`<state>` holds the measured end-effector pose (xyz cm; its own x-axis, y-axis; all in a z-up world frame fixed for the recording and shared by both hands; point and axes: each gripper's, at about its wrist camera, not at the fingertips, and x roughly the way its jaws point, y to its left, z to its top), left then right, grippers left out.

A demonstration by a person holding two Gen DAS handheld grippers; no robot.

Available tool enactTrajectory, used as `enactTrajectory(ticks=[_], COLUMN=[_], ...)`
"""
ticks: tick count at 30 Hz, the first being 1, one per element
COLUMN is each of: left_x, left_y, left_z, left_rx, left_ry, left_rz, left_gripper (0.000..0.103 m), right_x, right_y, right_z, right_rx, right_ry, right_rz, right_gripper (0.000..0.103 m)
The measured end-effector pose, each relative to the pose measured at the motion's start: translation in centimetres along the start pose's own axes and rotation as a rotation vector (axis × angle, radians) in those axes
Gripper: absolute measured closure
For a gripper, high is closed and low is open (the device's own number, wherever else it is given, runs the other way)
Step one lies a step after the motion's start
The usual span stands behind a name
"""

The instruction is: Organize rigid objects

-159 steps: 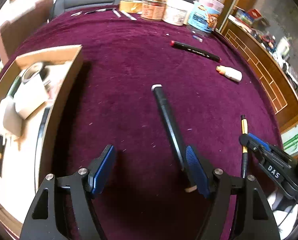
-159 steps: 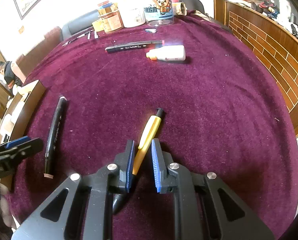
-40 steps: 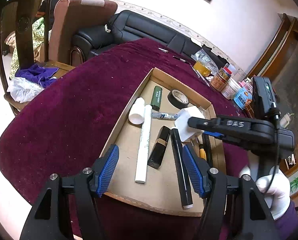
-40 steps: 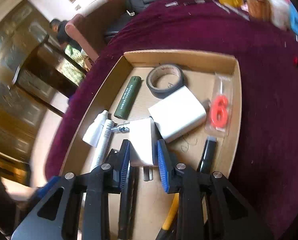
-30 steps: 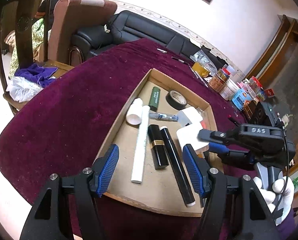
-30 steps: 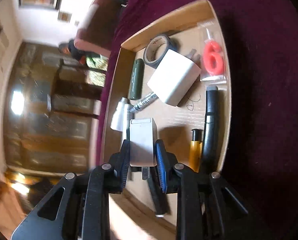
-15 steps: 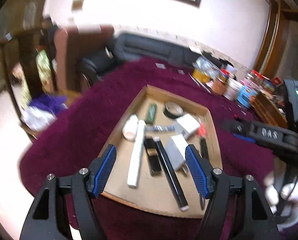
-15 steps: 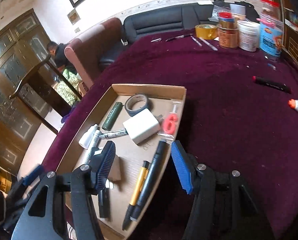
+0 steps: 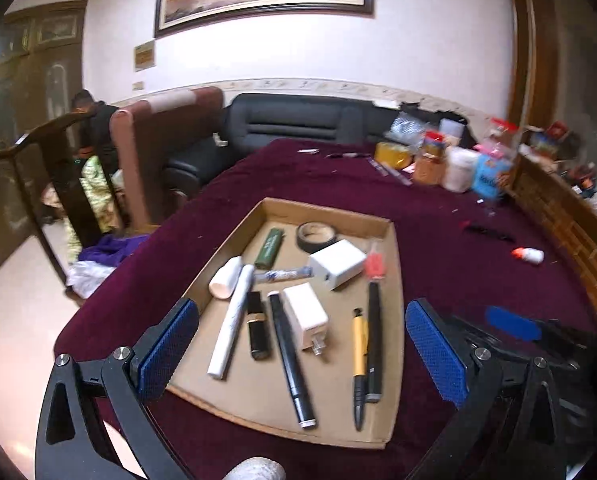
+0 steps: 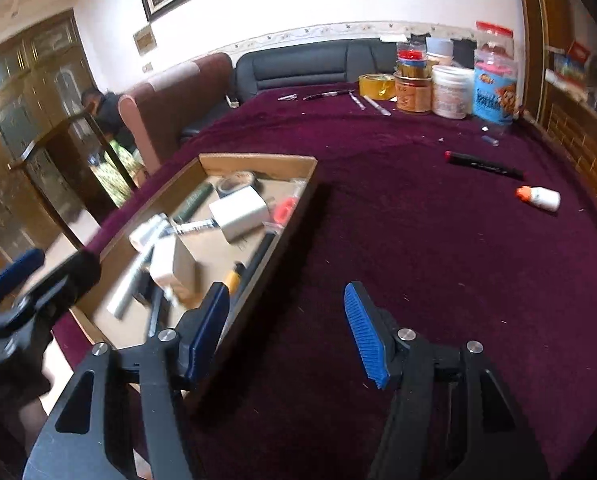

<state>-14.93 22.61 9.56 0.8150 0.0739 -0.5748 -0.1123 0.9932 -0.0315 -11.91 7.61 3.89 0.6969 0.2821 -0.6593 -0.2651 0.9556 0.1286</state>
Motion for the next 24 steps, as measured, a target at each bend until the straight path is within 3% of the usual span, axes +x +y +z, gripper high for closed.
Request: enactTrajectory(ticks=[10,24], left_x=[-0.5,0.7], left_y=[-0.8,0.3], left_z=[-1.1,-1.7], left_rx=[-0.004,-0.049], left_ry=[0.033,0.111], left_rz=[0.124,0.128], left_gripper=[0.001,0.001], right_x=[0.0,0.2], right_y=[-0.1,1.5], right_z=[-1.7,-2.1], right_rx=[-0.027,-0.077], right_ry=[0.008,0.017], right_rz=[-0.024,-0.035], right_gripper=[0.037,0.037])
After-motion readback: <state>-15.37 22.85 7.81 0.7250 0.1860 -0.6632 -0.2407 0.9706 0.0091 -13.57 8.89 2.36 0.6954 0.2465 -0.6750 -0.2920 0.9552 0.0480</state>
